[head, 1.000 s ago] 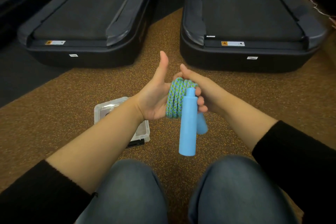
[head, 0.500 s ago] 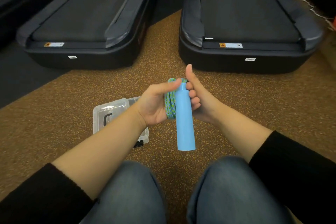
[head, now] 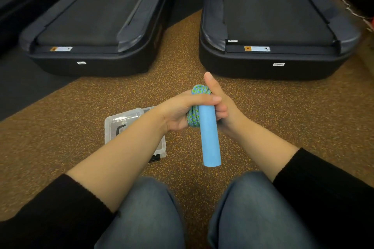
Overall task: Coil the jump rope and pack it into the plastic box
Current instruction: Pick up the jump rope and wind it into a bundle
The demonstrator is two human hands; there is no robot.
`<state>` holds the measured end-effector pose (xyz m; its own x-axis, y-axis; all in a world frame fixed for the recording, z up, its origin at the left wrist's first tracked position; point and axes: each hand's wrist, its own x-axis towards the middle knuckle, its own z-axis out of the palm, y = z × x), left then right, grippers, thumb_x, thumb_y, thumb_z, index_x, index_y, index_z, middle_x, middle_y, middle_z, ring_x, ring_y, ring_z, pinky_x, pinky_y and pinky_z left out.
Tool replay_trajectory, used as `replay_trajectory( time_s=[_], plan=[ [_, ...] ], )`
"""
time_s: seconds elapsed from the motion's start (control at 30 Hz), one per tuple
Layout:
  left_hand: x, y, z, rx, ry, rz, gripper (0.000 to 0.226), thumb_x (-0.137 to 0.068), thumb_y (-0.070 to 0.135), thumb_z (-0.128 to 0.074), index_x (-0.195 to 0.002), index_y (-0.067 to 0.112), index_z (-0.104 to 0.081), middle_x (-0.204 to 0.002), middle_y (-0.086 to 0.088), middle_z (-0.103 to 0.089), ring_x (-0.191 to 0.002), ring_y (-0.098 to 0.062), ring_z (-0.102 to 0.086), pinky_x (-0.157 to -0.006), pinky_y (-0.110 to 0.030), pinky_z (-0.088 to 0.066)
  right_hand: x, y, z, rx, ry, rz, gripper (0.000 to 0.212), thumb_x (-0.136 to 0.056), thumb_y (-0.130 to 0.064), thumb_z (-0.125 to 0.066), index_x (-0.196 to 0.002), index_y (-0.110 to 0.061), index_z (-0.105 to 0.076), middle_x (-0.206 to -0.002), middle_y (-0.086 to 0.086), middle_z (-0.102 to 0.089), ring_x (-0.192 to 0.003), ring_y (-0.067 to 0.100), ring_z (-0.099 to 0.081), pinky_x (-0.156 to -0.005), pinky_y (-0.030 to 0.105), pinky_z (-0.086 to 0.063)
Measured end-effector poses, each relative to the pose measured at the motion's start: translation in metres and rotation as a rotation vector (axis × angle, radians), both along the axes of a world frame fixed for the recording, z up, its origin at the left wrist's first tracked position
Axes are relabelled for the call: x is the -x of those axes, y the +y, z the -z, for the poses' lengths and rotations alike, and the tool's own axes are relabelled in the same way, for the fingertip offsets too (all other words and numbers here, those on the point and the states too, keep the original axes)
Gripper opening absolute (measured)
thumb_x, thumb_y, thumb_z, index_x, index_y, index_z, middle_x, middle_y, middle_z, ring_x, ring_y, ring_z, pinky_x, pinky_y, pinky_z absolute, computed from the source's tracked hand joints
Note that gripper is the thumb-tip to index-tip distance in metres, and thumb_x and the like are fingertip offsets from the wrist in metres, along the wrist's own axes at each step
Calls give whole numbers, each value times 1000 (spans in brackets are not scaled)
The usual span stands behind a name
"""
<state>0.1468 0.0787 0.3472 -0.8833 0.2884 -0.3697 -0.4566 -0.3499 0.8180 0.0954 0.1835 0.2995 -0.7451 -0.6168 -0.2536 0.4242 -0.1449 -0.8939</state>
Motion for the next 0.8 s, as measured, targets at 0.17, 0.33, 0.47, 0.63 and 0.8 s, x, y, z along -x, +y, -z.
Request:
replay_trajectory(
  time_s=[0.17, 0.33, 0.47, 0.63, 0.8],
  plan=[
    [4, 9, -7, 194, 5, 3, 13, -87, 12, -59, -75, 6, -61, -60, -5, -70, -55, -12, -68, -61, -22, -58, 3, -2, 2, 18, -3, 51, 57, -60, -72, -69, -65, -18, -51, -67, 7, -31, -59, 23, -34, -63, 31, -32],
    [9, 12, -4, 338, 41, -38, 15, -83, 14, -67, -70, 7, -64, -60, -4, -69, -54, -12, -67, -63, -22, -58, 4, 5, 6, 20, -39, 91, 52, -72, -61, -65, -54, -20, -39, -39, 1, -31, -36, 13, -33, -46, 21, -29],
    [10, 17, 1, 430, 59, -112, 17, -80, 16, -71, -69, 6, -64, -58, -4, -68, -52, -12, -65, -61, -22, -58, 2, 8, 4, 28, -19, 109, 50, -76, -56, -61, -47, -21, -41, -35, -4, -34, -33, 10, -33, -47, 24, -26],
    [11, 20, 5, 529, 111, -145, 23, -73, 28, -76, -65, 9, -67, -67, -9, -70, -62, -18, -67, -83, -35, -58, 4, 6, 4, 16, 26, 153, 53, -60, -62, -74, -59, -17, -47, -51, 4, -38, -51, 20, -36, -56, 29, -32],
    [16, 4, 11, 866, 289, -236, 44, -61, 48, -82, -64, 16, -52, -63, -7, -57, -56, -19, -55, -56, -30, -47, 3, 14, -7, -40, 29, 309, 38, -73, -47, -72, -71, -9, -66, -70, 12, -64, -73, 26, -61, -74, 39, -53]
  ],
)
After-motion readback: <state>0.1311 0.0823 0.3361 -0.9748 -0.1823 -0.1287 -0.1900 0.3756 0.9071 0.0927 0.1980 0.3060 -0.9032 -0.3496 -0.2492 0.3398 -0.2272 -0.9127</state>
